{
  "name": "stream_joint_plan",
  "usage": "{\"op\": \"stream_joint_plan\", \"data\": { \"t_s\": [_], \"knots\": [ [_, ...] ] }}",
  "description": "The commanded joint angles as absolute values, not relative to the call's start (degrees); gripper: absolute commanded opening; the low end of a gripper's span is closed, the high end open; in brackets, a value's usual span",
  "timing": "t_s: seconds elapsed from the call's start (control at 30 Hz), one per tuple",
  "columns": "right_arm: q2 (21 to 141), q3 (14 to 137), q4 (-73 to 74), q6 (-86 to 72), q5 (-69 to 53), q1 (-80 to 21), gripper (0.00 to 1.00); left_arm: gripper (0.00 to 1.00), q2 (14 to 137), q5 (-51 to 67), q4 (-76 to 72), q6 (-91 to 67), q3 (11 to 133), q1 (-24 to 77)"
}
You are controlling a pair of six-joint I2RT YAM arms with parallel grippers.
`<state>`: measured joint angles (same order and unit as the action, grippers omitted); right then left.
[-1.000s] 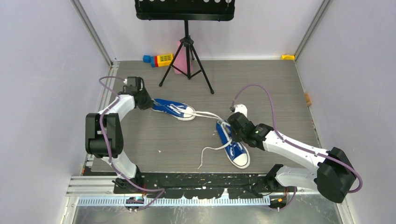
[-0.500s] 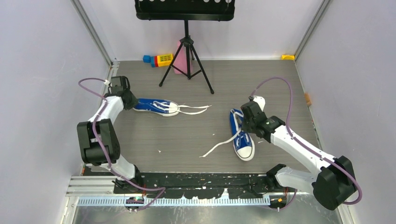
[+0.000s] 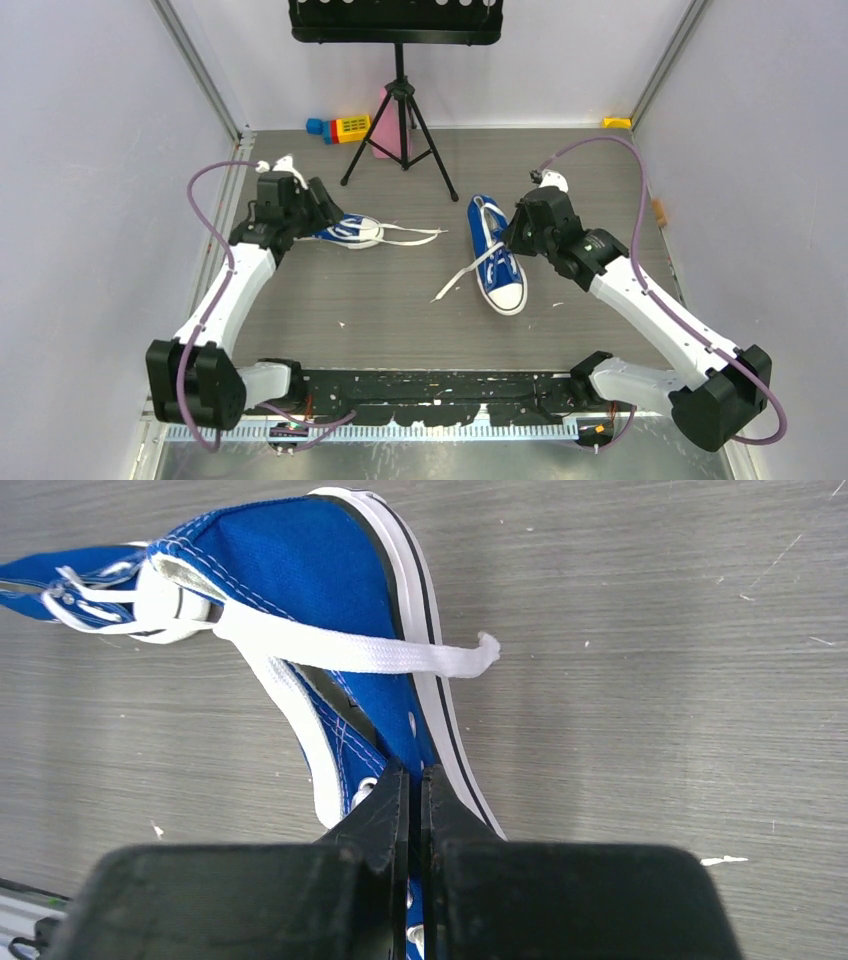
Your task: Tie the shoes
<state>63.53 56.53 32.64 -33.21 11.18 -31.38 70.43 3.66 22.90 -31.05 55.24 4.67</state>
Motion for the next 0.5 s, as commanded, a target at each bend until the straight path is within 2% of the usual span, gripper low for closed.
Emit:
{"op": "stream_joint_plan", "data": {
  "t_s": [0.0,0.2,0.47],
  "knots": [
    [58.5,60.7,29.8,-35.3,10.1,-31.2,0.0,0.59,65.2,14.6,17.5,-29.5,53.0,11.0],
    [54.6,60.4,30.0,-39.4,6.0,-30.8,0.0,0.59,61.3,23.6,6.8,-28.4,47.1,19.5],
    [45.7,62.8,42.8,-37.3,18.5,-30.7,0.0,0.59,59.9,24.0,4.6,-27.5,43.9,27.4]
  ]
}}
